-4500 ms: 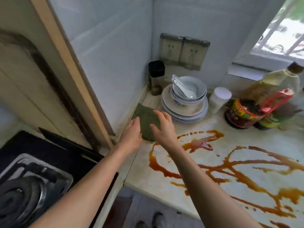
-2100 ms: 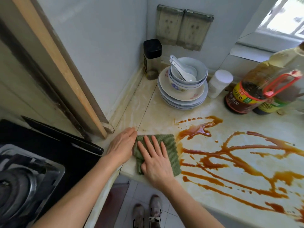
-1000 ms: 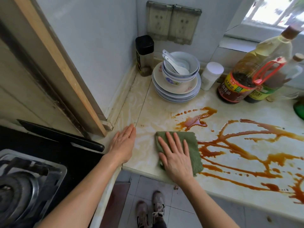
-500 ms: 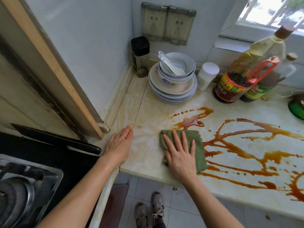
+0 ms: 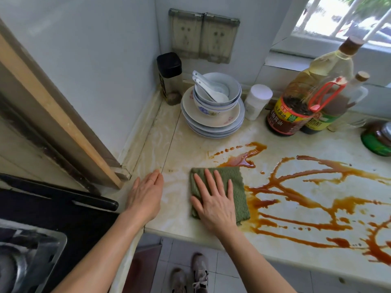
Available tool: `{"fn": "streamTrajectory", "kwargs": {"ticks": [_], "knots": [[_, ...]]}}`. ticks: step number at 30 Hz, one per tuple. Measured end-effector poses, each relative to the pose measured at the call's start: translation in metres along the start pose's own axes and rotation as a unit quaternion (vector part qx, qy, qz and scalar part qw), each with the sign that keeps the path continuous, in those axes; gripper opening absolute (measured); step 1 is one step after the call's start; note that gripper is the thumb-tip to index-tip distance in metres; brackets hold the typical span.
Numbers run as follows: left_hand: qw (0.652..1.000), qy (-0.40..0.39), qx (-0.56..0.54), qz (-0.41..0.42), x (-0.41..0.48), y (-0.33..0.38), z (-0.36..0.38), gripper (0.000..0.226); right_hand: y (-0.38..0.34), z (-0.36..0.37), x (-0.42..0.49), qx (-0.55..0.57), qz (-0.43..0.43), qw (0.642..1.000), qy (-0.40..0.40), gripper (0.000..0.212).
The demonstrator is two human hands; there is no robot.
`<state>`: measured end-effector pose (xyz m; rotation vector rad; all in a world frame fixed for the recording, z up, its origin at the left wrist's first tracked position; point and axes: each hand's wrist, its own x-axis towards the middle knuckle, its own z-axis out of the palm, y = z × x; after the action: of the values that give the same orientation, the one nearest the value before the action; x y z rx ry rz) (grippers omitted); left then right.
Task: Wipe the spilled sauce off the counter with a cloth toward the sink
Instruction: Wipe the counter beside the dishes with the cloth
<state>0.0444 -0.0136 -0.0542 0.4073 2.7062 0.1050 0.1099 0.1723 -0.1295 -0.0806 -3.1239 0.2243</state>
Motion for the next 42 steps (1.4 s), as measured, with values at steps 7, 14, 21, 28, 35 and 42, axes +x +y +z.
{"fn": "streamTrajectory", "kwargs": {"ticks": [7, 14, 21, 28, 35, 42], "knots": [[0.998, 0.052, -0.033, 0.023, 0.015, 0.011, -0.004, 0.069, -0.013, 0.001, -0.003, 0.028, 0.04, 0.999, 0.012, 0.063], [0.994, 0.05, -0.041, 0.089, 0.044, 0.031, -0.006, 0.067, 0.006, -0.005, 0.051, -0.014, 0.028, 1.0, -0.001, 0.059], [0.994, 0.033, -0.047, 0.09, 0.056, 0.044, -0.01, 0.074, 0.02, -0.005, 0.036, -0.014, 0.09, 0.995, 0.042, 0.062], [0.995, 0.006, -0.03, 0.094, 0.057, 0.05, -0.002, 0.076, 0.012, -0.006, 0.076, 0.0, -0.008, 1.0, -0.018, 0.059], [0.995, -0.008, -0.042, 0.092, 0.056, 0.05, -0.006, 0.078, 0.061, -0.019, 0.069, 0.005, 0.161, 0.986, -0.052, 0.076], [0.995, 0.041, -0.061, 0.074, 0.065, 0.067, -0.012, 0.068, 0.031, -0.013, 0.057, 0.008, 0.039, 0.999, -0.03, 0.06]]}}
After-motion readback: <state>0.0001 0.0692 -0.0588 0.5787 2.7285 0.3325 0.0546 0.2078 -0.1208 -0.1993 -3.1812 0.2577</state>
